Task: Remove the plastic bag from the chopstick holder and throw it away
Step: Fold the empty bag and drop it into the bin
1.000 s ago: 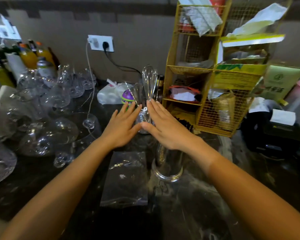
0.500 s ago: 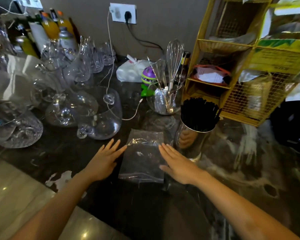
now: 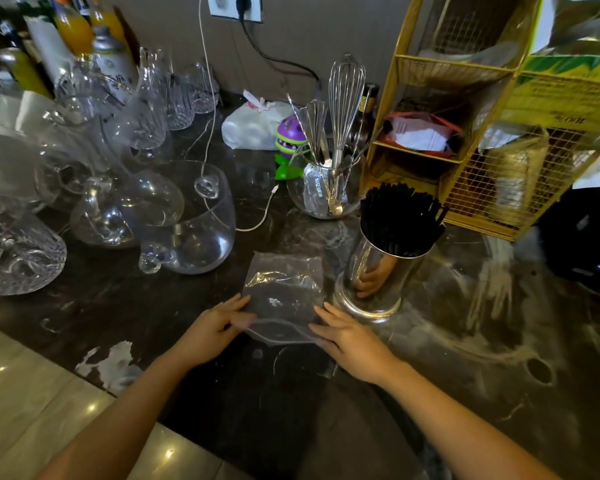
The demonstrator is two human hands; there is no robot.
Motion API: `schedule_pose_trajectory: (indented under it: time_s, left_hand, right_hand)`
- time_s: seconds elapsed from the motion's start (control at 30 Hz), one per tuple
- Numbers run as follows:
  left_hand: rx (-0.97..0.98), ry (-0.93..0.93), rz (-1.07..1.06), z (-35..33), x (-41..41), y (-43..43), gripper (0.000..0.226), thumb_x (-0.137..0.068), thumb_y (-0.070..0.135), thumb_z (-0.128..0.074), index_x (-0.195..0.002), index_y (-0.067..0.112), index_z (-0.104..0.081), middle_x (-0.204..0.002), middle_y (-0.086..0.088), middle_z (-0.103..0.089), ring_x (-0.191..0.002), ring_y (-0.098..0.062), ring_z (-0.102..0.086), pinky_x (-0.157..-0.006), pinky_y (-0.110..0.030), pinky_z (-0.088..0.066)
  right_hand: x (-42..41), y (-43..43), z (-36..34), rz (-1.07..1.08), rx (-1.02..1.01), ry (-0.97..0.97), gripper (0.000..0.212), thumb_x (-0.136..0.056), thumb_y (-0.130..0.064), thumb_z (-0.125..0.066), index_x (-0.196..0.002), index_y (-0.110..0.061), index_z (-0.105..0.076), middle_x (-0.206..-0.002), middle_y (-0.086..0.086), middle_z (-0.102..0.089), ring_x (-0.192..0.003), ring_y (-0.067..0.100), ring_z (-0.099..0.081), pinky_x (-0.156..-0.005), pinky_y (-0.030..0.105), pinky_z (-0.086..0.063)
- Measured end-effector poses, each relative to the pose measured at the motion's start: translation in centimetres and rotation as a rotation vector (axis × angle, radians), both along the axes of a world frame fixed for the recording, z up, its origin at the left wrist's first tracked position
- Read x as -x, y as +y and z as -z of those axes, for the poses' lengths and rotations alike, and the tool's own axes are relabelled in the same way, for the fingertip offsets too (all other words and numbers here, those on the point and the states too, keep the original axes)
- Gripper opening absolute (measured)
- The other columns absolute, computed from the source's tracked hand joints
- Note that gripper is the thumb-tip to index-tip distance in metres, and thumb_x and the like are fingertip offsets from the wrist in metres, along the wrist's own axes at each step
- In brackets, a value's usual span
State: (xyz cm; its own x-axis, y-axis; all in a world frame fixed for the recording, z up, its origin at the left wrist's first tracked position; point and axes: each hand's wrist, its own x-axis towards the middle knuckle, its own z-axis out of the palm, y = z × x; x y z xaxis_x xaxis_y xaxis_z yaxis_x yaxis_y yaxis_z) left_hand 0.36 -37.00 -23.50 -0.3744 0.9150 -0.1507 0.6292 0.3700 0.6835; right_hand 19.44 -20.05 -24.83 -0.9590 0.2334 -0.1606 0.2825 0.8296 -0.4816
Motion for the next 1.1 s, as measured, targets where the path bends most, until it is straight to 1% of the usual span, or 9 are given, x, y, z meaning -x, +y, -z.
schedule_pose_trajectory:
  time_s: [0.07, 0.17, 0.3, 0.43, 0.53, 0.63, 0.73, 0.9, 1.1]
  left_hand:
    - [-0.020, -0.024, -0.002, -0.7, -0.4, -0.2, 0.047, -0.088, 0.013, -0.048, -0.087, 0.060, -0.057, -0.129, 0.012, -0.040, -0.128, -0.006, -0.030, -0.113, -0.033, -0.018]
    - [-0.071, 0.020, -0.067, -0.9, -1.0, -0.2, 0.022, -0.088, 0.015, -0.048, -0.096, 0.025, -0.066, -0.113, 0.009, -0.057, -0.109, -0.006, -0.053, -0.100, -0.027, -0.039]
    - [-0.070, -0.003, -0.194, -1.0, -1.2, 0.1, 0.022, -0.089, 0.022, -0.046, -0.077, 0.018, -0.065, -0.083, -0.006, -0.069, -0.076, -0.012, -0.063, -0.076, -0.030, -0.051]
    - [-0.018, -0.068, -0.271, -0.4, -1.1, 1.2, 0.023, -0.090, 0.023, -0.044, -0.075, 0.017, -0.060, -0.069, -0.001, -0.065, -0.068, -0.010, -0.064, -0.067, -0.021, -0.048]
    - [0.029, -0.073, -0.305, -0.2, -0.7, 2.2, 0.022, -0.090, 0.024, -0.045, -0.076, 0.016, -0.060, -0.063, 0.000, -0.063, -0.064, -0.012, -0.063, -0.068, -0.025, -0.050]
    - [0.101, 0.020, -0.320, 0.0, -0.3, 3.4, 0.024, -0.089, 0.029, -0.048, -0.065, 0.024, -0.052, -0.057, 0.004, -0.057, -0.059, -0.012, -0.060, -0.064, -0.028, -0.048]
    - [0.149, 0.157, -0.351, 0.4, -0.2, 4.5, 0.025, -0.087, 0.035, -0.050, -0.065, 0.023, -0.044, -0.060, 0.005, -0.053, -0.060, -0.015, -0.056, -0.056, -0.029, -0.041]
    - [0.077, 0.387, -0.318, 0.8, -0.4, 4.8, 0.025, -0.083, 0.035, -0.056, -0.083, 0.017, -0.039, -0.073, 0.000, -0.054, -0.060, -0.018, -0.053, -0.054, -0.029, -0.041]
    - [-0.066, 0.647, 0.080, 1.5, -0.4, 4.7, 0.032, -0.059, 0.010, -0.078, -0.086, 0.019, -0.064, -0.086, -0.004, -0.069, -0.071, -0.017, -0.066, -0.054, -0.026, -0.055]
  right_hand:
    - [0.1, -0.1, 0.0, 0.082, 0.123, 0.118, 0.034, -0.094, -0.025, -0.042, -0.125, -0.015, -0.054, -0.147, 0.001, -0.035, -0.136, 0.006, -0.015, -0.117, 0.033, -0.018]
    - [0.2, -0.5, -0.2, 0.254, 0.352, 0.233, 0.024, -0.091, -0.022, -0.048, -0.106, -0.013, -0.065, -0.111, 0.002, -0.067, -0.107, 0.010, -0.058, -0.096, 0.029, -0.046]
    - [0.9, -0.8, -0.2, 0.391, 0.432, 0.277, 0.021, -0.092, -0.023, -0.046, -0.076, -0.032, -0.055, -0.073, -0.012, -0.060, -0.069, -0.001, -0.060, -0.067, 0.015, -0.047]
    - [2.0, -0.8, -0.2, 0.482, 0.484, 0.278, 0.021, -0.092, -0.019, -0.045, -0.073, -0.027, -0.050, -0.067, -0.006, -0.057, -0.057, 0.003, -0.060, -0.056, 0.014, -0.050]
    - [2.8, -0.6, -0.4, 0.558, 0.438, 0.235, 0.004, -0.091, -0.016, -0.047, -0.093, -0.017, -0.050, -0.072, 0.002, -0.059, -0.057, 0.009, -0.057, -0.051, 0.016, -0.049]
    - [3.2, -0.5, 0.2, 0.597, 0.390, 0.240, 0.033, -0.090, -0.011, -0.050, -0.121, -0.014, -0.040, -0.065, -0.001, -0.057, -0.053, 0.008, -0.056, -0.045, 0.015, -0.048]
    - [3.3, -0.2, 0.5, 0.601, 0.295, 0.242, 0.044, -0.089, -0.011, -0.051, -0.129, -0.013, -0.032, -0.075, 0.010, -0.066, -0.067, 0.022, -0.065, -0.061, 0.029, -0.055]
    - [3.3, -0.1, 0.3, 0.433, 0.032, 0.169, 0.025, -0.089, -0.009, -0.048, -0.113, -0.003, -0.051, -0.108, 0.018, -0.059, -0.097, 0.032, -0.060, -0.083, 0.040, -0.050]
    - [3.2, -0.1, 0.1, 0.471, 0.035, 0.221, 0.021, -0.088, -0.012, -0.049, -0.072, -0.025, -0.051, -0.077, -0.002, -0.053, -0.071, 0.014, -0.055, -0.063, 0.024, -0.041]
